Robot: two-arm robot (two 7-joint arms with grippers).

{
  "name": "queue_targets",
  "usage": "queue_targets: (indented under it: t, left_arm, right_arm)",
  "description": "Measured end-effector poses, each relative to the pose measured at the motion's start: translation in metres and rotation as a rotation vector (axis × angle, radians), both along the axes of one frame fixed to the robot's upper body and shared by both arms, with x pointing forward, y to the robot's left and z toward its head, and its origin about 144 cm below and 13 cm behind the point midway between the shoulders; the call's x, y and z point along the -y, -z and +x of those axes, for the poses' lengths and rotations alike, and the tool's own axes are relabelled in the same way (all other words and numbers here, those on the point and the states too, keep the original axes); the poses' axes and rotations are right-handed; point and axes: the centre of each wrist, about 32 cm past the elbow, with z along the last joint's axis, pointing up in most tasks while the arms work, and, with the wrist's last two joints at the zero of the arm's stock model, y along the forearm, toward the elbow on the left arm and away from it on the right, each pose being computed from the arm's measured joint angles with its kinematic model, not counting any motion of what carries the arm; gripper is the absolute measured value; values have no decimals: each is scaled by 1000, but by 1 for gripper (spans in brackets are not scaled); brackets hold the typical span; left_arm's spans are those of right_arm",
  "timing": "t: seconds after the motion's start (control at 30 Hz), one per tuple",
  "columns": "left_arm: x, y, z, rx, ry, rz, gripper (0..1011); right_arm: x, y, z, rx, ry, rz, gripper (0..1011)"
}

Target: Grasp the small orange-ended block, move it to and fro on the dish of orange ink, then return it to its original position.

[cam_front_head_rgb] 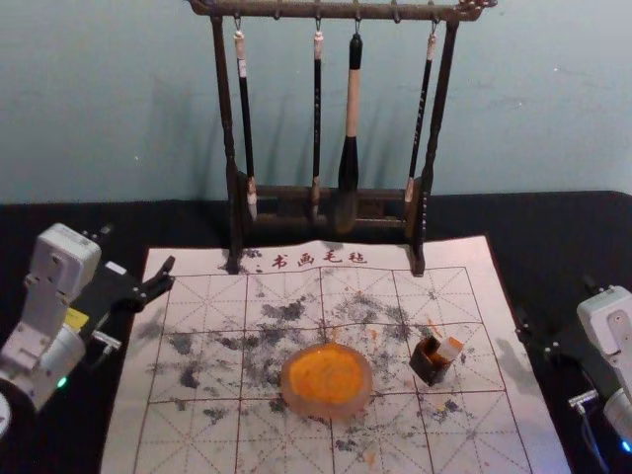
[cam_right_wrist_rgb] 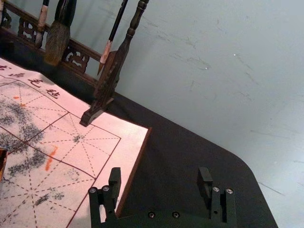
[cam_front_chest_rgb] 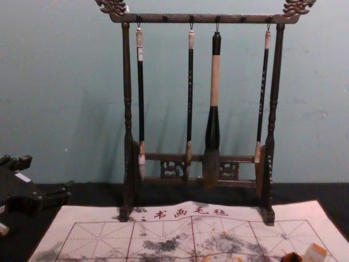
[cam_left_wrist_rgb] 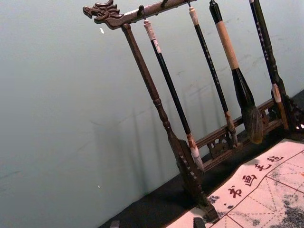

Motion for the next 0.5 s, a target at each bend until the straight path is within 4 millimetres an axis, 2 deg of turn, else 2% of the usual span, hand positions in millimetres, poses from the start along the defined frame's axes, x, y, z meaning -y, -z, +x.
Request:
queue_targets:
  t: [0.5]
  left_arm:
    - [0,0,0,0,0,0,1001]
  right_arm:
    - [0,0,0,0,0,1,1002]
